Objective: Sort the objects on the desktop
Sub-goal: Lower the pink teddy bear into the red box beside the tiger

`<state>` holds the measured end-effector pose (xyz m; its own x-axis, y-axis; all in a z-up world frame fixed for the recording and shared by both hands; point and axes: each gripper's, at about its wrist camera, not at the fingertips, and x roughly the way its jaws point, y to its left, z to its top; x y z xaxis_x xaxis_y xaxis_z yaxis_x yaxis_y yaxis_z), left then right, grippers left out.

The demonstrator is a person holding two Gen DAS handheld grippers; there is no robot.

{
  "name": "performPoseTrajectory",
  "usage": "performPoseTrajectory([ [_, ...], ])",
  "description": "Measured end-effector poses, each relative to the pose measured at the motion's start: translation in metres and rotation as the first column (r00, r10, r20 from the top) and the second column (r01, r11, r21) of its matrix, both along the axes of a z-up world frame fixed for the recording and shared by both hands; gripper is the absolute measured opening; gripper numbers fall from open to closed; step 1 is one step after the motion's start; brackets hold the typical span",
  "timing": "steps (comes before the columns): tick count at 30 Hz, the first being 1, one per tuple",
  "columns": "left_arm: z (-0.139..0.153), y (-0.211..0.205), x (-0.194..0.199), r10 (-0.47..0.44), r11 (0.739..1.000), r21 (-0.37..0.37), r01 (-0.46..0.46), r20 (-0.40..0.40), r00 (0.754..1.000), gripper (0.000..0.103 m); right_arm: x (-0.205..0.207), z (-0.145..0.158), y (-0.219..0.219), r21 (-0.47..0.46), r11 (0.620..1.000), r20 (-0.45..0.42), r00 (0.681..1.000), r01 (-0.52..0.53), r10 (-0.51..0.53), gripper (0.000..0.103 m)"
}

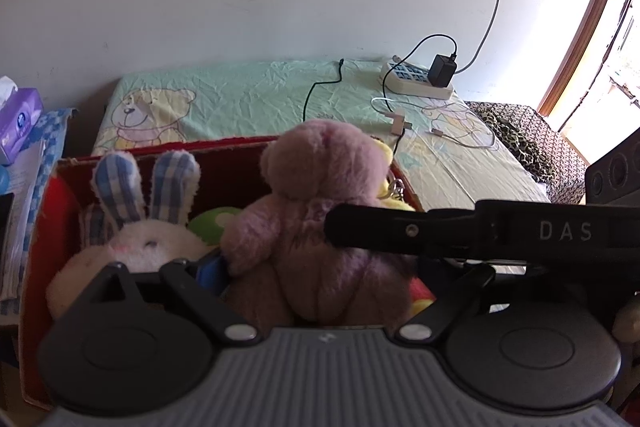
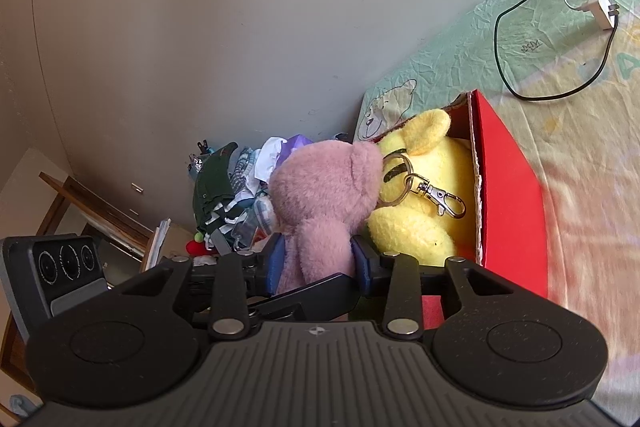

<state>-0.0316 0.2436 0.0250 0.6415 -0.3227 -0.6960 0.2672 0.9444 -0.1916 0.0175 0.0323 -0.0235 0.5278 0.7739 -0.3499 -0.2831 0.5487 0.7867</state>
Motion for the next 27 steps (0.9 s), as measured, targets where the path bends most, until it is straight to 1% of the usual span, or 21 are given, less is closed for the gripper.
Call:
performPoseTrajectory([
  [2,-0.002,0.001,0.001,-0.001,1.0,-0.002,0.001,0.009,1.0,0.094,0.001,0.0,0.002,-0.01,1.0,0.005,1.0,0.003,-0.003,0.04],
  [6,-0.006,-0.001,0.002,-0.002,1.0,0.018,0.002,0.037,0.999,0.096,0.002,0.001,0.006,-0.045,0.999,0.026,1.0,0.006,-0.005,0.043],
  [9,-0.008,-0.001,0.004,-0.006,1.0,0.029,0.004,0.052,0.999,0.097,0.004,0.0,0.009,-0.065,0.998,0.04,0.999,0.005,-0.002,0.043],
  [14,-0.012,0.0,0.003,-0.021,0.998,0.063,0.015,0.098,0.995,0.099,0.002,0.0,0.017,-0.127,0.992,0.097,0.995,0.004,0.008,0.043],
  [17,-0.016,-0.001,0.0,-0.038,0.996,0.083,0.028,0.124,0.992,0.099,0.0,-0.002,0.019,-0.143,0.99,0.122,0.992,0.009,0.008,0.043],
  [18,-0.017,-0.002,-0.002,-0.048,0.995,0.095,0.035,0.133,0.99,0.099,-0.001,-0.002,0.019,-0.139,0.99,0.121,0.993,0.008,0.009,0.041],
  [19,-0.019,-0.004,-0.005,-0.061,0.992,0.121,0.045,0.138,0.989,0.099,-0.001,-0.004,0.019,-0.127,0.992,0.107,0.994,0.002,0.012,0.04],
  [21,-0.024,-0.009,-0.014,-0.077,0.983,0.174,0.048,0.165,0.983,0.097,-0.003,-0.006,0.02,-0.133,0.991,0.115,0.993,0.001,0.014,0.038],
  [23,-0.026,-0.01,-0.019,-0.084,0.98,0.195,0.048,0.178,0.981,0.096,-0.005,-0.003,0.023,-0.16,0.987,0.132,0.991,0.005,0.016,0.038],
  [25,-0.024,-0.007,-0.017,-0.082,0.981,0.187,0.049,0.17,0.982,0.095,-0.008,0.004,0.029,-0.202,0.979,0.169,0.985,0.013,0.021,0.038],
  [27,-0.02,-0.003,-0.015,-0.077,0.984,0.168,0.05,0.159,0.984,0.093,-0.015,0.015,0.042,-0.301,0.953,0.254,0.965,0.019,0.061,0.038],
])
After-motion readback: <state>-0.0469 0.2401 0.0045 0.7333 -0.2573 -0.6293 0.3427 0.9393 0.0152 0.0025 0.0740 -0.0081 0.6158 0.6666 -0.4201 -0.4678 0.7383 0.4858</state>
